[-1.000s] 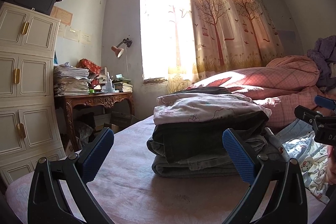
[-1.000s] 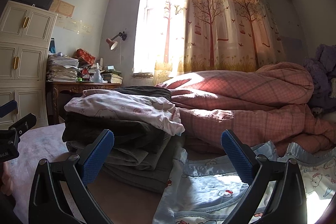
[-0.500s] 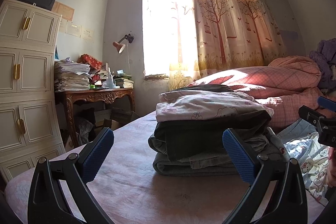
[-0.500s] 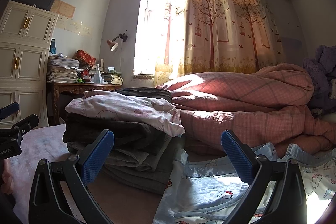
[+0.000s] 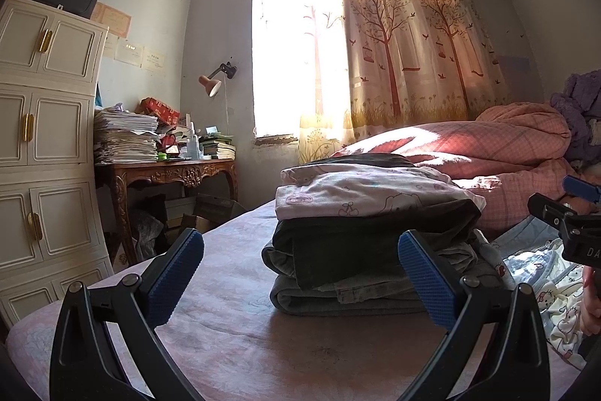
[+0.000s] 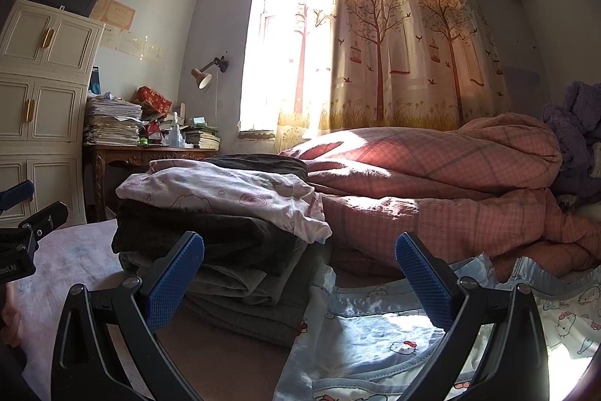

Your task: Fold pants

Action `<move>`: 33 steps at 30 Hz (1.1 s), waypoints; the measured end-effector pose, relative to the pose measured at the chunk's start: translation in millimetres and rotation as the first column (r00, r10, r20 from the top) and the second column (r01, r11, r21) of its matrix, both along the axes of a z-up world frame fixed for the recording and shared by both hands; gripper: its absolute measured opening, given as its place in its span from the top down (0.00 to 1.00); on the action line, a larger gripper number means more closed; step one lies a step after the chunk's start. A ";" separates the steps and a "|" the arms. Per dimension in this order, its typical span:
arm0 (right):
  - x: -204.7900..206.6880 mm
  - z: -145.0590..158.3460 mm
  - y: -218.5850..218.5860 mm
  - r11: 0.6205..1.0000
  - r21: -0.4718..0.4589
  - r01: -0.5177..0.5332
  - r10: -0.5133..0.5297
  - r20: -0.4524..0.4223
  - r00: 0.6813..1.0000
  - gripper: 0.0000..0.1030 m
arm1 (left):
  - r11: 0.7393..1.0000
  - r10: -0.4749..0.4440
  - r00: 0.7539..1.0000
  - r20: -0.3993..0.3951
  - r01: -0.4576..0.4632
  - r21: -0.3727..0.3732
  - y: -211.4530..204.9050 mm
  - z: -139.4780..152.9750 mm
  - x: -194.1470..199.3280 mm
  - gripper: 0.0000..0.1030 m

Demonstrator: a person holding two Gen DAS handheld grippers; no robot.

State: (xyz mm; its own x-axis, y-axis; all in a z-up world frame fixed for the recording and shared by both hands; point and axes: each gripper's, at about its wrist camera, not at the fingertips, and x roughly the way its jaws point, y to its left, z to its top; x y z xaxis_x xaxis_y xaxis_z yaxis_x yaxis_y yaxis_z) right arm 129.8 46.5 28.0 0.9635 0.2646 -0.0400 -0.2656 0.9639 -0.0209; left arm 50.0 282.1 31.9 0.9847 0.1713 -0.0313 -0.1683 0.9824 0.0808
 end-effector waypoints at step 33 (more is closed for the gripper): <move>0.0 0.8 -0.5 1.000 -0.003 -0.002 0.002 0.000 1.000 0.01 | 0.999 -0.013 1.000 0.004 0.012 0.033 -9.3 -2.3 -2.2 0.00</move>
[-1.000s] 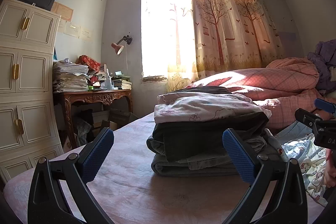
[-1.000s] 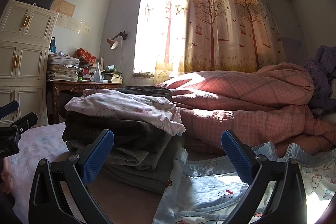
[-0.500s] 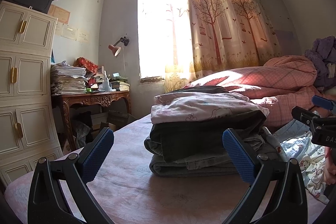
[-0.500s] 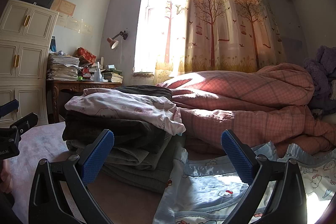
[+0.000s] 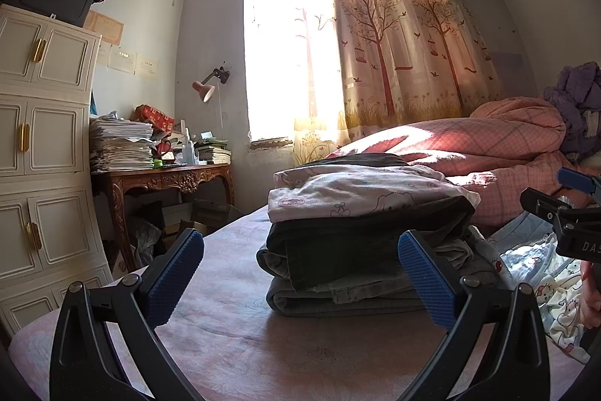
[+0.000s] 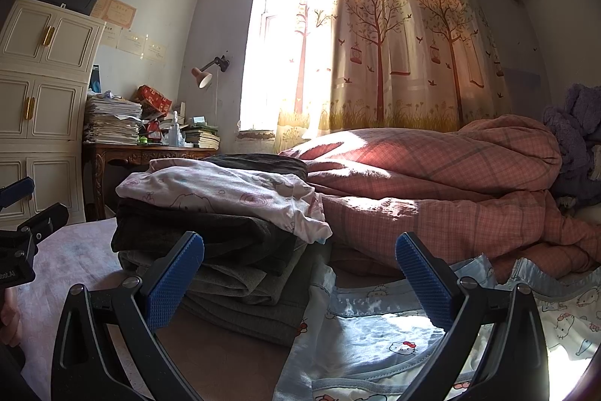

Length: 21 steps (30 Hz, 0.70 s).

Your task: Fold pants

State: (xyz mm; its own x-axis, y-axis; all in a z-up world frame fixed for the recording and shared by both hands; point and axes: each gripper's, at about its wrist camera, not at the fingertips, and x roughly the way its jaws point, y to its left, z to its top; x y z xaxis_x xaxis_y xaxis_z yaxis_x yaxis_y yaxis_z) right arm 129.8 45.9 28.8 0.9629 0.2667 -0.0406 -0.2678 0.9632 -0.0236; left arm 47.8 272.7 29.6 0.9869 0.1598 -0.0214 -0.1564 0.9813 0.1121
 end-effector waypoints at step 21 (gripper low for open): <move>0.1 0.4 -0.2 1.000 -0.001 -0.001 0.001 0.000 1.000 0.01 | 1.000 -0.004 1.000 -0.011 0.004 -0.005 -1.1 -1.6 3.5 0.00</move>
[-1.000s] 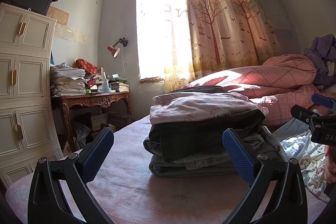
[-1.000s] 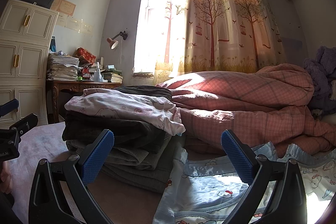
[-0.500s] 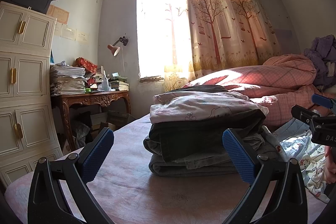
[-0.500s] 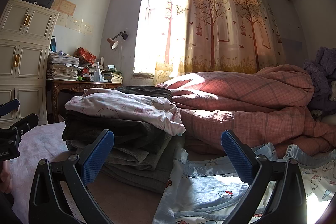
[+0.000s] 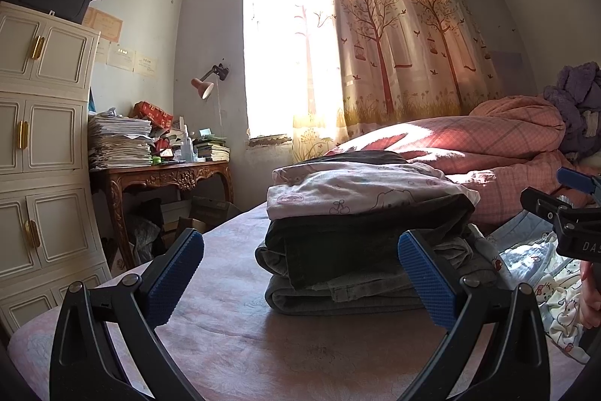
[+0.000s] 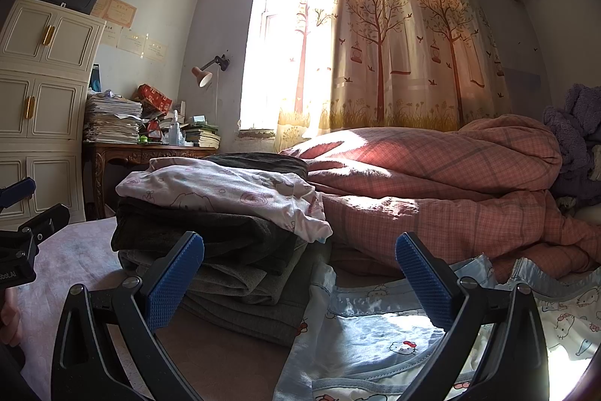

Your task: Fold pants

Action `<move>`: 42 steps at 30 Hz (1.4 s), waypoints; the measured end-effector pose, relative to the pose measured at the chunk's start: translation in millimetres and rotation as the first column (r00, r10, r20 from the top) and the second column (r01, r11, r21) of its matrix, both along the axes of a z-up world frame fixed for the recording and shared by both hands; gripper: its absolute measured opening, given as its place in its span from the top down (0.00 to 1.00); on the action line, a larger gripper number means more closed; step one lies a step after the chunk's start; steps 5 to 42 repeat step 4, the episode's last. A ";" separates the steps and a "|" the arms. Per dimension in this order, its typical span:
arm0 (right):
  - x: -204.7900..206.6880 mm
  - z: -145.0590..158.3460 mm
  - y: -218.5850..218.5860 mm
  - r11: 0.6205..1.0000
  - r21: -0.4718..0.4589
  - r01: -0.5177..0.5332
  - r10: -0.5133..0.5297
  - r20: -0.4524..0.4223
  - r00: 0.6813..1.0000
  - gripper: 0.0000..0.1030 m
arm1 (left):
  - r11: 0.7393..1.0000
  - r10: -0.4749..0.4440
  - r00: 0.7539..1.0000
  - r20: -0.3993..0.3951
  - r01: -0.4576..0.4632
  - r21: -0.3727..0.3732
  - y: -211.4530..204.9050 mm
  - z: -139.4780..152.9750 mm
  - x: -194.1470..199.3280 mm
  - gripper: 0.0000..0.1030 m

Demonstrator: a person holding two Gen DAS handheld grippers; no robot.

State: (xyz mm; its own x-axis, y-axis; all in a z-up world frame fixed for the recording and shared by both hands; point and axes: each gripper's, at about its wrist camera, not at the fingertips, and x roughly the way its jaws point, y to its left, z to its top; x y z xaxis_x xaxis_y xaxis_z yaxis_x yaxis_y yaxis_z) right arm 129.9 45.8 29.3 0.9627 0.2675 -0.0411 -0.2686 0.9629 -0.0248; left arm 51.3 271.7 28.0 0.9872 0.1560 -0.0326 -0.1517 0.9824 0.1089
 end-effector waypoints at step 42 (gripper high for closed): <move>0.0 0.1 -0.1 1.000 -0.001 0.000 0.000 0.000 1.000 0.01 | 1.000 0.000 1.000 0.000 0.000 0.002 0.1 0.1 -0.1 0.00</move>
